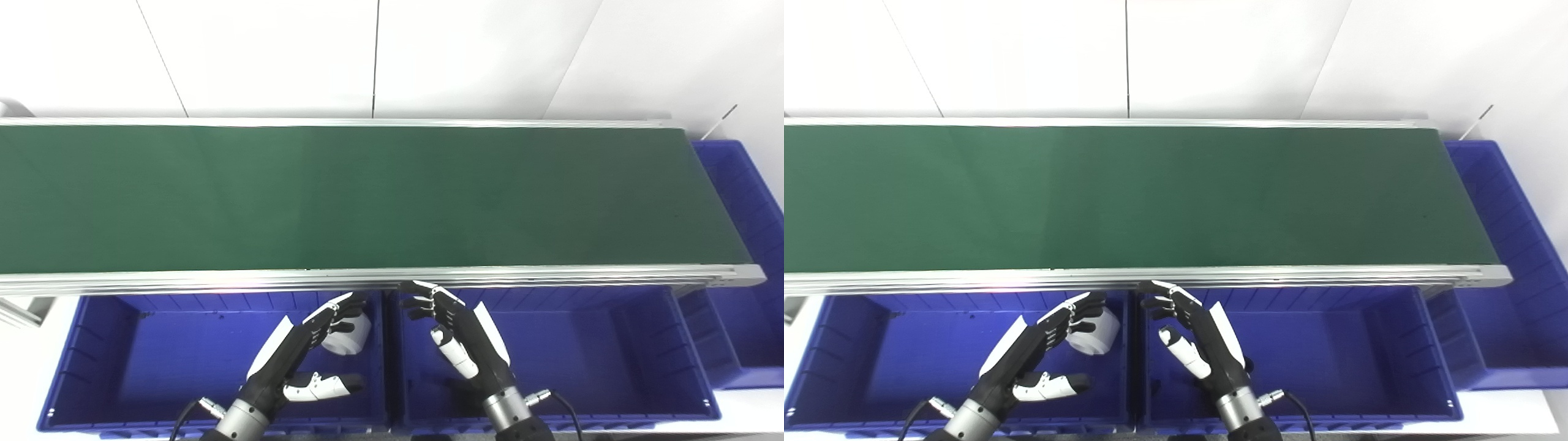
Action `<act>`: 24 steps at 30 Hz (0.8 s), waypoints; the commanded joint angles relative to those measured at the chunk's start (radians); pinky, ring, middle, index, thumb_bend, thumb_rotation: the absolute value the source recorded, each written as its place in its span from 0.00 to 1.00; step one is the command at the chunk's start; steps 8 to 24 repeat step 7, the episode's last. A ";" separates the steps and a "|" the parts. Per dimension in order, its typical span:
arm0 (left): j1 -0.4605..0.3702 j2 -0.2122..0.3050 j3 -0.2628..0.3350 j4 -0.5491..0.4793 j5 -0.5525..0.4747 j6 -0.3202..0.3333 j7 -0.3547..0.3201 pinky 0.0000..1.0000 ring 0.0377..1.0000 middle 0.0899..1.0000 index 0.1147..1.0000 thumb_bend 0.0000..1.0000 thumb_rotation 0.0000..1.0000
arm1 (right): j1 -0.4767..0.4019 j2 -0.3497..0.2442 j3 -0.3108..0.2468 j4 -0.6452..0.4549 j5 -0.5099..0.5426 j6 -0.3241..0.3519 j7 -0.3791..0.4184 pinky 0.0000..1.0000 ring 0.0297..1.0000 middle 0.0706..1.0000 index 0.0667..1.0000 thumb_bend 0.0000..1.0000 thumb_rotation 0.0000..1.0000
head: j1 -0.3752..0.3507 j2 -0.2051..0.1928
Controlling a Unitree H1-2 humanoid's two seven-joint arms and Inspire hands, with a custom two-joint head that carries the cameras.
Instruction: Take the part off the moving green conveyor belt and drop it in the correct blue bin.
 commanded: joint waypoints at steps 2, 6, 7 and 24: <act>-0.022 -0.005 -0.003 -0.014 0.002 -0.045 0.013 0.78 0.85 0.86 0.85 0.79 0.62 | -0.018 -0.022 0.025 -0.010 0.010 -0.064 -0.029 0.68 0.74 0.80 0.75 0.84 1.00 | 0.007 0.012; -0.019 -0.003 -0.001 -0.037 -0.004 -0.014 0.008 0.79 0.86 0.87 0.84 0.80 0.60 | -0.020 -0.034 0.040 -0.020 -0.001 -0.063 -0.051 0.69 0.75 0.80 0.76 0.82 1.00 | -0.007 0.040; -0.019 0.000 0.000 -0.044 -0.001 -0.014 0.009 0.79 0.86 0.88 0.85 0.80 0.60 | -0.018 -0.034 0.041 -0.025 -0.001 -0.060 -0.052 0.69 0.76 0.80 0.76 0.82 1.00 | -0.013 0.051; -0.019 0.000 0.000 -0.044 -0.001 -0.014 0.009 0.79 0.86 0.88 0.85 0.80 0.60 | -0.018 -0.034 0.041 -0.025 -0.001 -0.060 -0.052 0.69 0.76 0.80 0.76 0.82 1.00 | -0.013 0.051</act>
